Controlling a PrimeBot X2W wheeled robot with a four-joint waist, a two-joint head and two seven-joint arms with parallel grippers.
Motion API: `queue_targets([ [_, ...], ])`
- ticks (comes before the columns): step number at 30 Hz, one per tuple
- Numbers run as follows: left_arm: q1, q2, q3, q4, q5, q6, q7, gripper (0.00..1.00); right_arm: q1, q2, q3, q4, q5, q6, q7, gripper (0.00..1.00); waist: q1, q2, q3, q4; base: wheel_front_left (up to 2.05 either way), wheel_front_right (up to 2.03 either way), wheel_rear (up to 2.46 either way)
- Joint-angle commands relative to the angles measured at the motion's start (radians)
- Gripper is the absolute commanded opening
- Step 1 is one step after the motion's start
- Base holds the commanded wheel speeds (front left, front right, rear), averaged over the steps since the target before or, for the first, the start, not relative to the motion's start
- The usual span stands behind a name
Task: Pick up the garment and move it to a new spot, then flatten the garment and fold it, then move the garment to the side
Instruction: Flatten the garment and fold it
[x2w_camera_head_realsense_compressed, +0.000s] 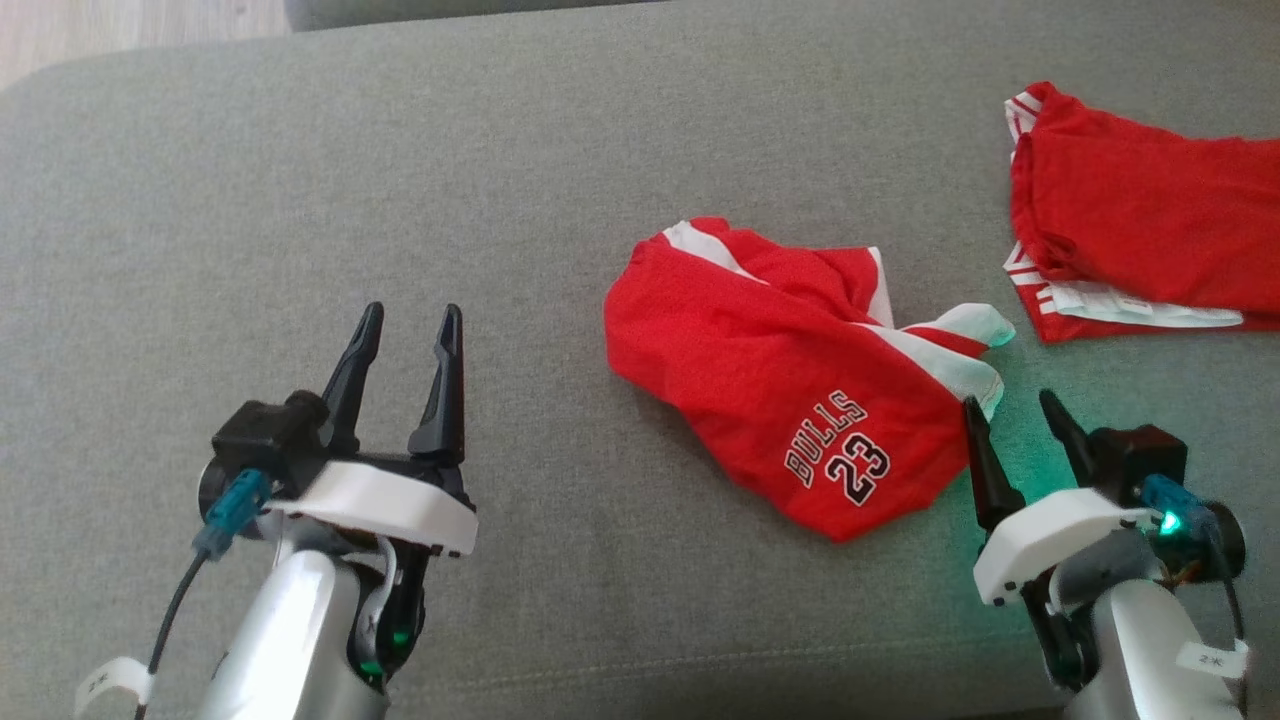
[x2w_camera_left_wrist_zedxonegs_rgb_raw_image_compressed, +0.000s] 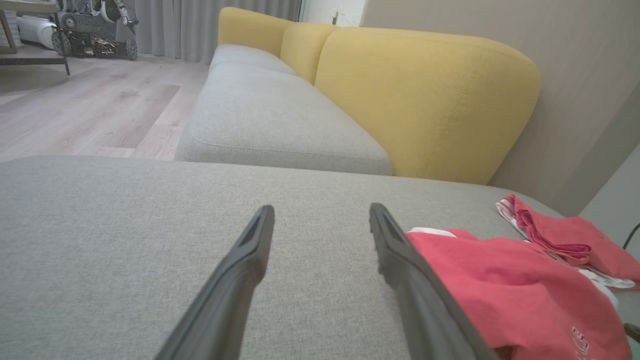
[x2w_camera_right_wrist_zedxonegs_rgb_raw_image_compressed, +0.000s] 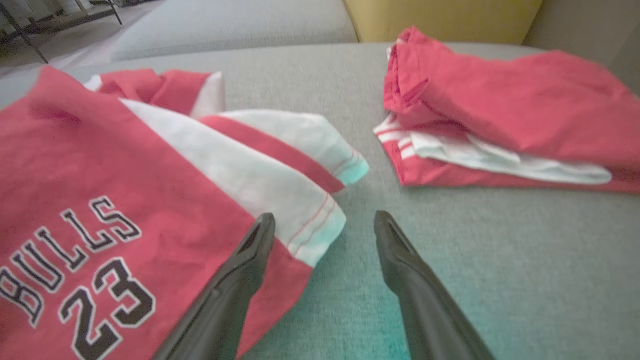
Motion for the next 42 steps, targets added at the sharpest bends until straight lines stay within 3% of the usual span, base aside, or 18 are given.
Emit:
queue_targets([
  [1, -0.03, 0.003, 0.045, -0.026, 0.013, -0.008, -0.012, 1.0, -0.037, -0.002, 0.017, -0.008, 0.009, -0.001, 0.004, 1.0, 0.0, 0.0, 0.009, 0.003, 0.0, 0.0, 0.0],
  [10, -0.042, -0.016, 0.075, -0.005, 0.055, -0.045, -0.012, 1.0, -0.106, -0.002, 0.049, 0.137, 0.078, -0.001, 0.009, 1.0, 0.0, 0.0, 0.037, 0.016, 0.0, 0.0, 0.0],
  [15, -0.04, -0.023, 0.087, 0.004, 0.07, -0.054, -0.012, 1.0, -0.129, -0.002, 0.067, 0.166, 0.024, -0.001, -0.031, 1.0, 0.0, 0.0, 0.037, 0.014, 0.0, 0.0, 0.0],
  [16, -0.039, -0.025, 0.088, 0.006, 0.072, -0.056, -0.012, 1.0, -0.133, -0.002, 0.07, 0.167, 0.015, -0.001, -0.042, 0.83, 0.0, 0.0, 0.036, 0.013, 0.0, 0.0, 0.0],
  [17, -0.039, -0.026, 0.09, 0.008, 0.074, -0.057, -0.012, 1.0, -0.136, -0.002, 0.073, 0.169, 0.008, -0.001, -0.05, 0.36, 0.0, 0.0, 0.035, 0.012, 0.0, 0.0, 0.0],
  [18, -0.039, -0.028, 0.092, 0.011, 0.076, -0.059, -0.012, 1.0, -0.139, -0.002, 0.08, 0.171, -0.004, -0.001, -0.058, 0.0, 0.0, 0.0, 0.033, 0.01, 0.0, 0.0, 0.0],
  [25, -0.03, -0.04, 0.1, 0.022, 0.084, -0.067, -0.012, 1.0, -0.139, -0.003, 0.085, 0.166, -0.104, -0.001, -0.102, 0.0, 0.0, 0.0, 0.005, 0.0, 0.0, 0.0, 0.0],
  [34, -0.011, -0.053, 0.105, 0.028, 0.079, -0.07, -0.012, 1.0, -0.185, -0.009, 0.085, 0.029, -0.214, -0.001, -0.117, 0.0, 0.0, 0.0, -0.051, -0.002, 0.0, 0.0, 0.0],
  [42, -0.003, -0.06, 0.09, 0.031, 0.052, -0.059, -0.012, 1.0, -0.458, -0.096, 0.274, -0.006, -0.22, -0.001, -0.023, 0.0, 0.0, 0.0, -0.095, 0.025, 0.0, 0.0, 0.0],
])
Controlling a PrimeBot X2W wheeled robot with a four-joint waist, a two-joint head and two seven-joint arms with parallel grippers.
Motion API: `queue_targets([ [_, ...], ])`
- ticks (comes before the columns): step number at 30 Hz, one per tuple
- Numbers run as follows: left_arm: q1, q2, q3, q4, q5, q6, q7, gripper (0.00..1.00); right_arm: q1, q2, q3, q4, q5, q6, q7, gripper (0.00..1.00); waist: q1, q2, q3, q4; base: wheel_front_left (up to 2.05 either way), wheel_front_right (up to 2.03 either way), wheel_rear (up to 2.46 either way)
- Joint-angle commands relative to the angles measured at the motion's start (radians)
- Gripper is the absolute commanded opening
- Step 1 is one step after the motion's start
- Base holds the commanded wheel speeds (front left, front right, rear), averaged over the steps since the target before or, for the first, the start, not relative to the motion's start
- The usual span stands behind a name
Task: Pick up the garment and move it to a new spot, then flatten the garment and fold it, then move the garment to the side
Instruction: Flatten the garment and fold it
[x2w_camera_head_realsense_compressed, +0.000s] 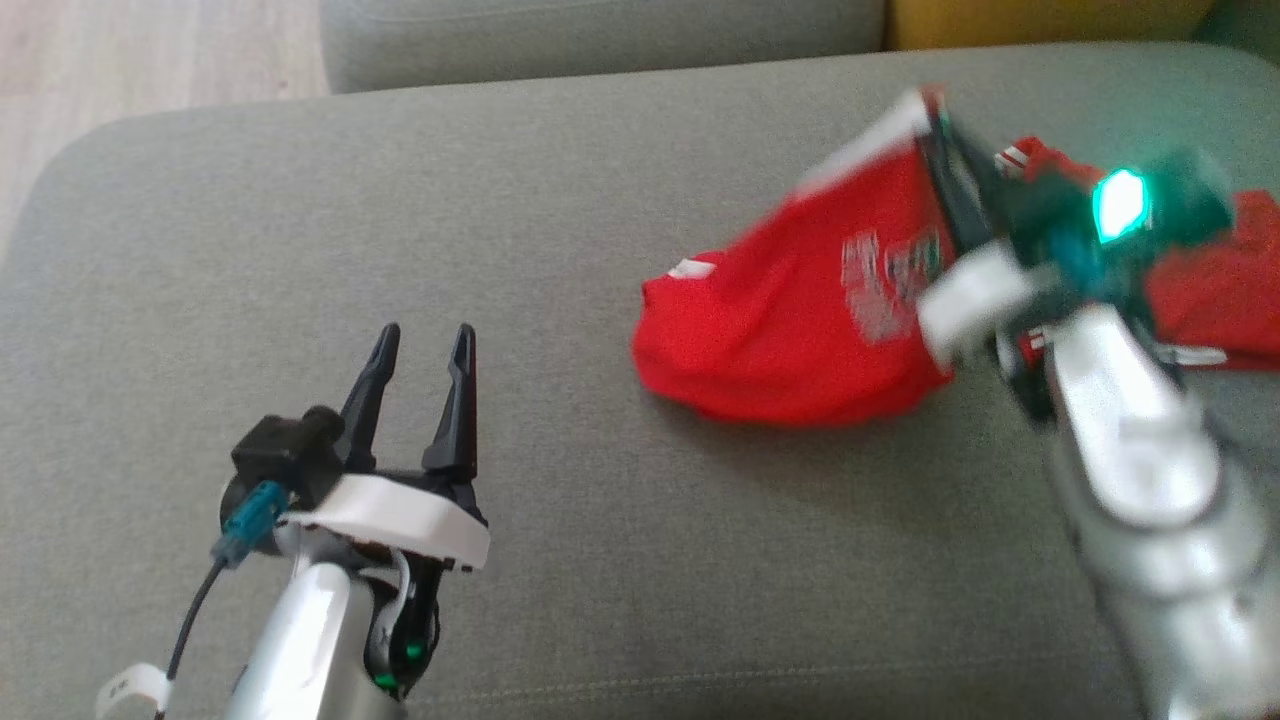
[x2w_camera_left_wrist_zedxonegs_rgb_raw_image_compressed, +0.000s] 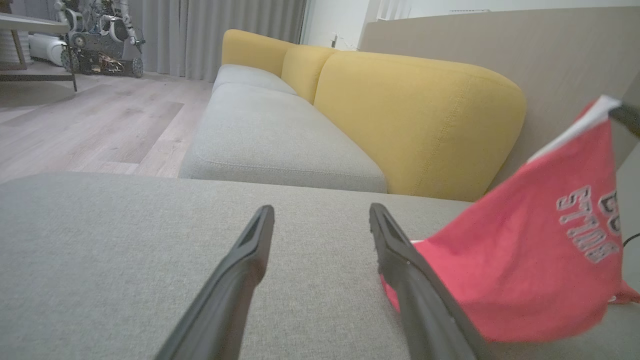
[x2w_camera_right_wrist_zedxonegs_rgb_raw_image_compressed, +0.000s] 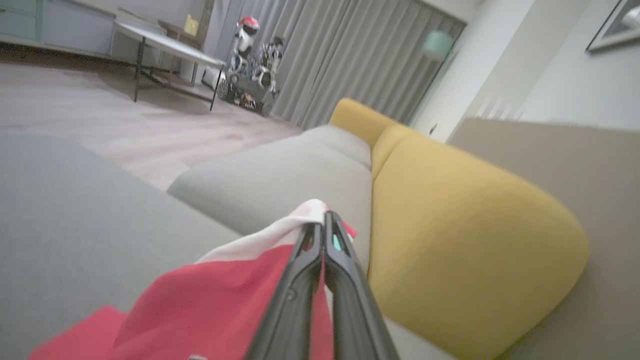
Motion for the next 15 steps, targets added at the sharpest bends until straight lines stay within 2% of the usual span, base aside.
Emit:
queue_targets([
  [1, -0.015, 0.004, 0.027, -0.031, -0.012, 0.007, -0.012, 1.0, -0.074, -0.002, 0.031, -0.028, 0.014, -0.001, -0.003, 0.0, 0.0, 0.0, -0.009, 0.01, 0.0, 0.0, 0.0],
  [5, -0.007, 0.004, 0.005, -0.037, -0.044, 0.024, -0.012, 1.0, -0.269, -0.001, 0.107, 0.029, 0.044, -0.001, -0.064, 0.0, 0.0, 0.0, -0.026, 0.033, 0.0, 0.0, 0.0],
  [9, 0.002, 0.004, 0.002, -0.049, -0.06, 0.045, -0.012, 1.0, -0.397, 0.03, 0.093, 0.059, 0.059, -0.001, -0.166, 0.0, 0.0, 0.0, -0.034, 0.052, 0.0, 0.0, 0.0],
  [12, 0.01, 0.004, 0.008, -0.058, -0.067, 0.054, -0.012, 1.0, -0.407, 0.052, 0.052, 0.043, 0.055, -0.001, -0.209, 0.0, 0.0, 0.0, -0.033, 0.058, 0.0, 0.0, 0.0],
  [15, 0.014, 0.004, 0.007, -0.063, -0.07, 0.057, -0.012, 1.0, -0.314, 0.049, 0.052, 0.043, 0.033, -0.001, -0.218, 0.0, 0.0, 0.0, -0.028, 0.065, 0.0, 0.0, 0.0],
])
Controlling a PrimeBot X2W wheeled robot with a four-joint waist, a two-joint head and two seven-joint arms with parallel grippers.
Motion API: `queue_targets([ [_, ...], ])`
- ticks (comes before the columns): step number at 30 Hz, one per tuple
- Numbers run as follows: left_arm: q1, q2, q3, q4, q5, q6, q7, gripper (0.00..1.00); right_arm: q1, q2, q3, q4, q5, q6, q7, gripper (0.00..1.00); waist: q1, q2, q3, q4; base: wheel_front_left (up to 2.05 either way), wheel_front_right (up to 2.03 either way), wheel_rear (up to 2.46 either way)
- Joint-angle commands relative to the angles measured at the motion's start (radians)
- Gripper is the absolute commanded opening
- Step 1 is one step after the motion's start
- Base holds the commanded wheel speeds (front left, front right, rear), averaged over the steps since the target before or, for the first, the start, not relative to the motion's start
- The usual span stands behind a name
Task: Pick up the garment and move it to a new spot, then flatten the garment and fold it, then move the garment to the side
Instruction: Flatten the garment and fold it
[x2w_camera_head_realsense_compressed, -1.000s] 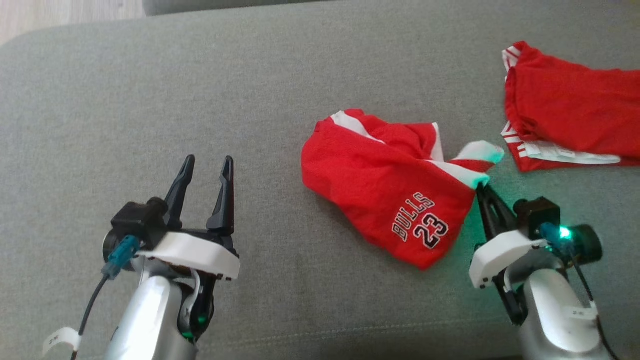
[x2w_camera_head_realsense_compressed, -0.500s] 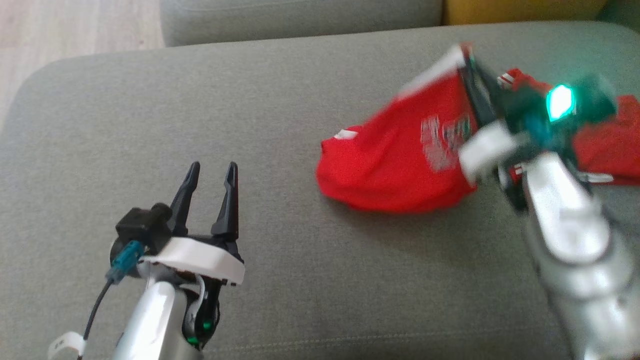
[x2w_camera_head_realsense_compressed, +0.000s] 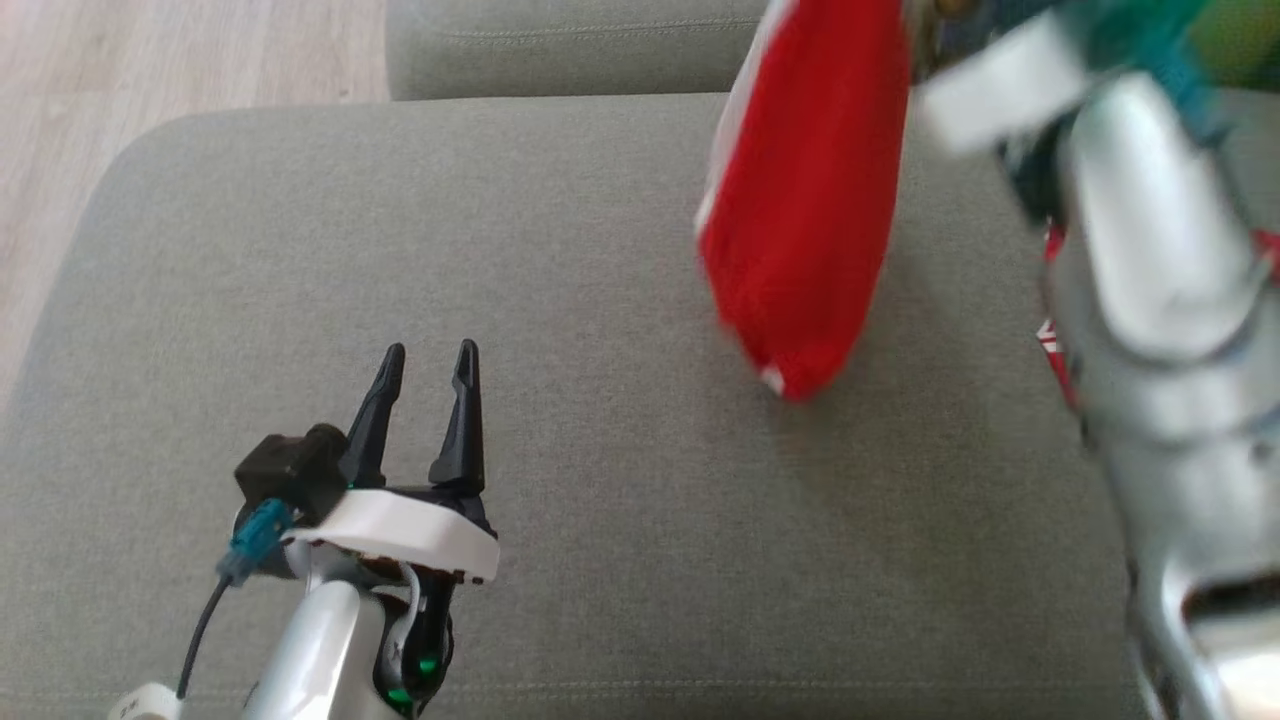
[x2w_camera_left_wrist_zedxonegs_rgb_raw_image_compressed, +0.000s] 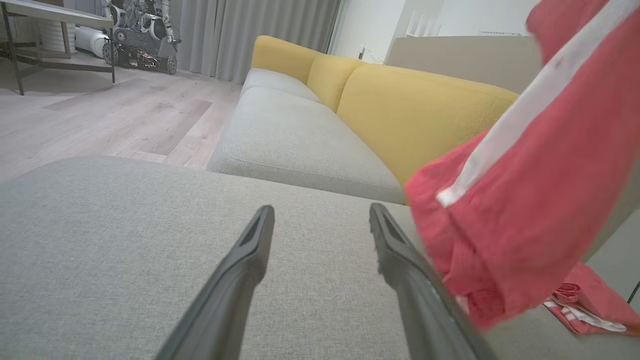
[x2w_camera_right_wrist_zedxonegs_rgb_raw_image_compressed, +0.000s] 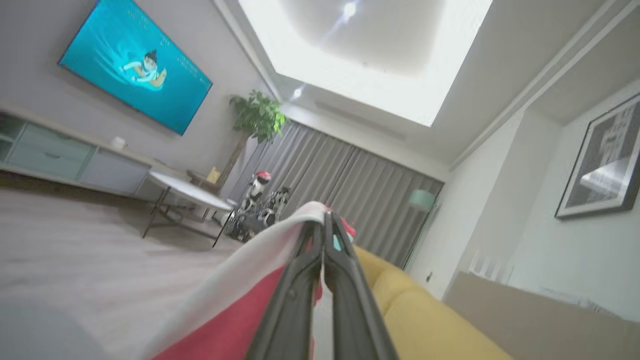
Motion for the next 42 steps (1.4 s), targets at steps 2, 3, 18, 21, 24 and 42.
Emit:
queue_targets([
  [2, -0.018, 0.005, 0.036, -0.041, -0.009, 0.006, -0.012, 1.0, 0.152, -0.008, 0.0, -0.018, -0.019, -0.001, -0.003, 0.0, 0.0, 0.0, 0.008, 0.001, 0.0, 0.0, 0.0],
  [3, -0.017, 0.005, 0.038, -0.043, -0.009, 0.007, -0.012, 1.0, 0.201, -0.019, -0.015, -0.023, -0.02, -0.001, -0.003, 0.0, 0.0, 0.0, 0.013, -0.001, 0.0, 0.0, 0.0],
  [18, -0.029, 0.005, 0.067, -0.024, 0.03, -0.016, -0.012, 1.0, 0.777, -0.081, -0.19, -0.232, 0.027, -0.001, 0.204, 0.0, 0.0, 0.0, 0.051, -0.119, 0.0, 0.0, 0.0],
  [21, -0.036, 0.005, 0.057, -0.011, 0.037, -0.025, -0.012, 1.0, 0.8, -0.072, -0.213, -0.23, 0.029, -0.001, 0.231, 0.0, 0.0, 0.0, 0.062, -0.14, 0.0, 0.0, 0.0],
  [24, -0.046, 0.005, 0.043, 0.003, 0.042, -0.032, -0.012, 1.0, 0.805, -0.061, -0.243, -0.198, 0.025, -0.001, 0.25, 0.0, 0.0, 0.0, 0.072, -0.15, 0.0, 0.0, 0.0],
  [42, -0.016, 0.005, 0.001, 0.032, -0.008, -0.054, -0.012, 1.0, 0.833, 0.055, -0.411, -0.315, 0.08, -0.001, 0.176, 1.0, 0.0, 0.0, 0.021, -0.166, 0.0, 0.0, 0.0],
])
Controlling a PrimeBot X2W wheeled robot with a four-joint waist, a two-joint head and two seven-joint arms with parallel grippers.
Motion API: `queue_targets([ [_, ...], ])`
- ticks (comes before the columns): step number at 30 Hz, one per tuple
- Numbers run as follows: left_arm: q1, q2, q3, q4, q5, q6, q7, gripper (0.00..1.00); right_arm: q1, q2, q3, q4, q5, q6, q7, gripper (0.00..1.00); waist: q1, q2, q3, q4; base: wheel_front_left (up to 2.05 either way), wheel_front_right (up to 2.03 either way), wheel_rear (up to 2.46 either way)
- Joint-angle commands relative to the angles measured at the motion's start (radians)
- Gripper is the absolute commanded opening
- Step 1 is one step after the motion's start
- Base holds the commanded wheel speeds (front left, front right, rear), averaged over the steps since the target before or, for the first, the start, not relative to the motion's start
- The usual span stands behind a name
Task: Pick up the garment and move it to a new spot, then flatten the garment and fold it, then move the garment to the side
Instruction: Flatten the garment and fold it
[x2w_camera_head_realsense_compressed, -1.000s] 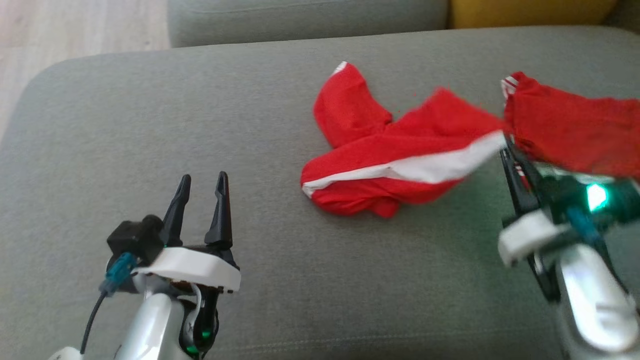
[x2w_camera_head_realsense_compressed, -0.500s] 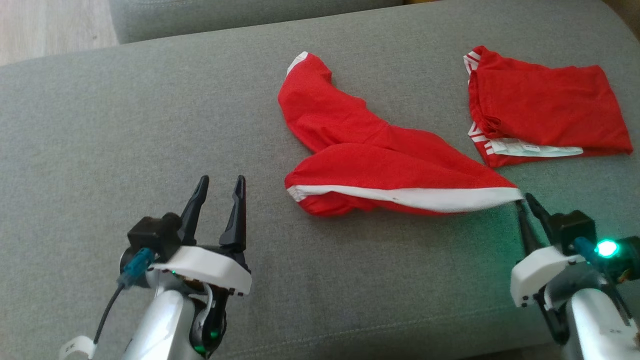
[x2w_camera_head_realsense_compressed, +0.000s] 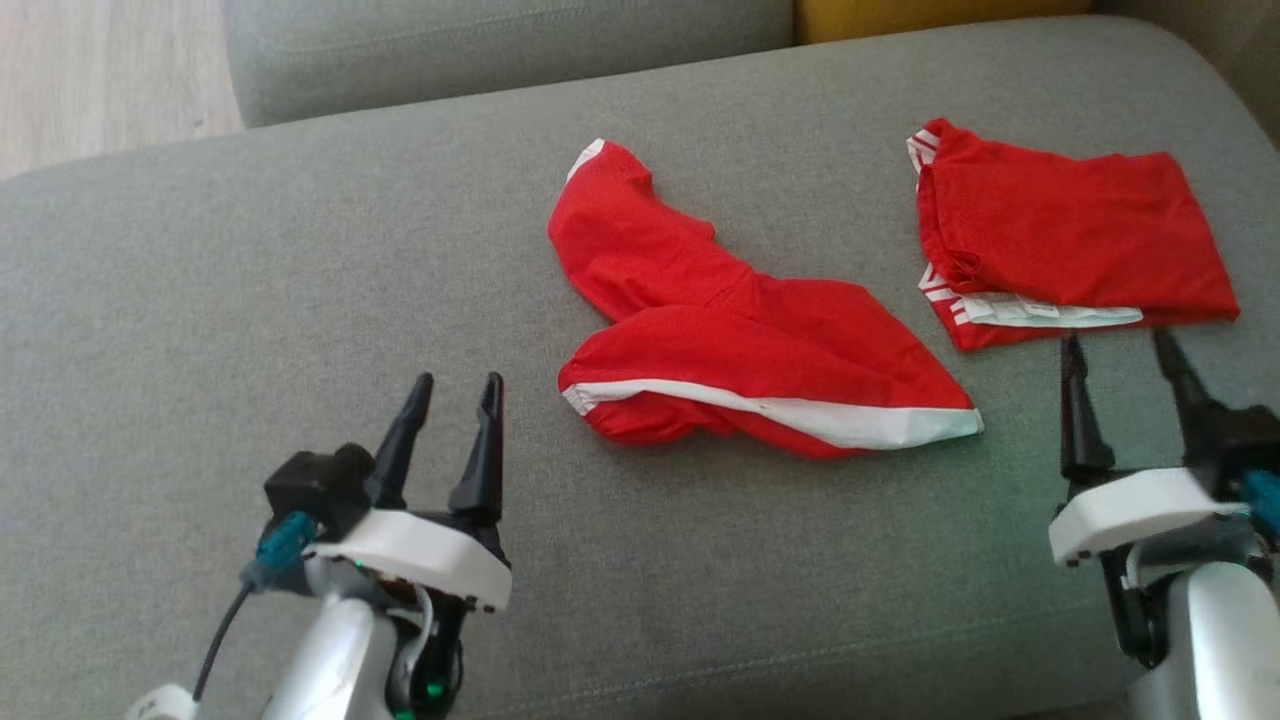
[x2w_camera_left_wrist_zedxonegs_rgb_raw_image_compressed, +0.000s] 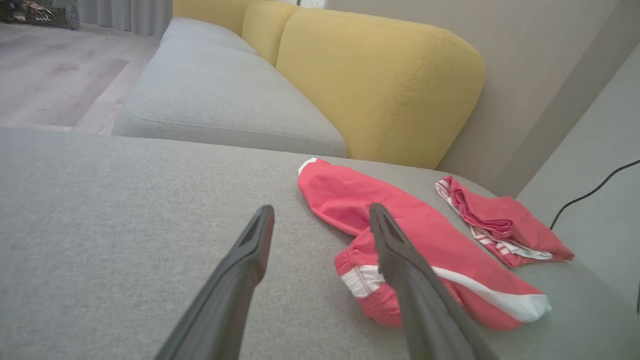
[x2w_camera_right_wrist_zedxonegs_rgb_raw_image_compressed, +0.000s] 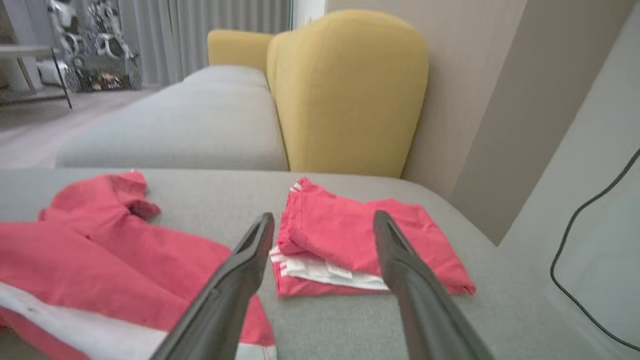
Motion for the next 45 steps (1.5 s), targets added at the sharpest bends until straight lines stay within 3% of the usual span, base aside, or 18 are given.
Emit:
queue_targets([
  [1, -0.018, 0.007, 0.022, -0.034, -0.018, 0.0, -0.012, 1.0, 0.002, -0.001, 0.016, -0.047, 0.02, -0.001, -0.018, 1.0, 0.0, 0.0, -0.004, -0.002, 0.0, 0.0, 0.0],
  [11, -0.036, 0.007, -0.058, 0.06, -0.195, -0.016, -0.01, 1.0, 0.022, 0.004, 0.084, -0.092, 0.083, -0.001, -0.054, 1.0, 0.0, 0.0, 0.018, -0.039, 0.0, 0.0, 0.0],
  [18, -0.142, 0.007, -0.112, 0.185, -0.388, -0.026, 0.038, 1.0, 0.001, 0.004, 0.114, -0.105, 0.092, -0.001, -0.057, 1.0, 0.0, 0.0, 0.068, -0.082, 0.0, 0.0, 0.0],
  [29, -0.236, 0.007, -0.164, 0.308, -0.463, -0.024, 0.038, 1.0, -0.013, 0.004, 0.116, -0.103, 0.091, -0.001, -0.062, 1.0, 0.0, 0.0, 0.095, -0.106, 0.0, 0.0, 0.0],
  [43, -0.275, 0.007, -0.206, 0.353, -0.523, -0.063, 0.008, 0.98, -0.02, 0.004, 0.105, -0.086, 0.09, -0.001, -0.066, 1.0, 0.0, 0.0, 0.095, -0.109, 0.0, 0.0, 0.0],
  [44, -0.278, 0.007, -0.208, 0.355, -0.523, -0.065, 0.006, 0.41, -0.02, 0.004, 0.108, -0.083, 0.089, -0.001, -0.065, 1.0, 0.0, 0.0, 0.095, -0.109, 0.0, 0.0, 0.0],
  [45, -0.281, 0.007, -0.21, 0.357, -0.52, -0.067, 0.004, 0.0, -0.019, 0.004, 0.11, -0.081, 0.088, -0.001, -0.065, 1.0, 0.0, 0.0, 0.095, -0.109, 0.0, 0.0, 0.0],
])
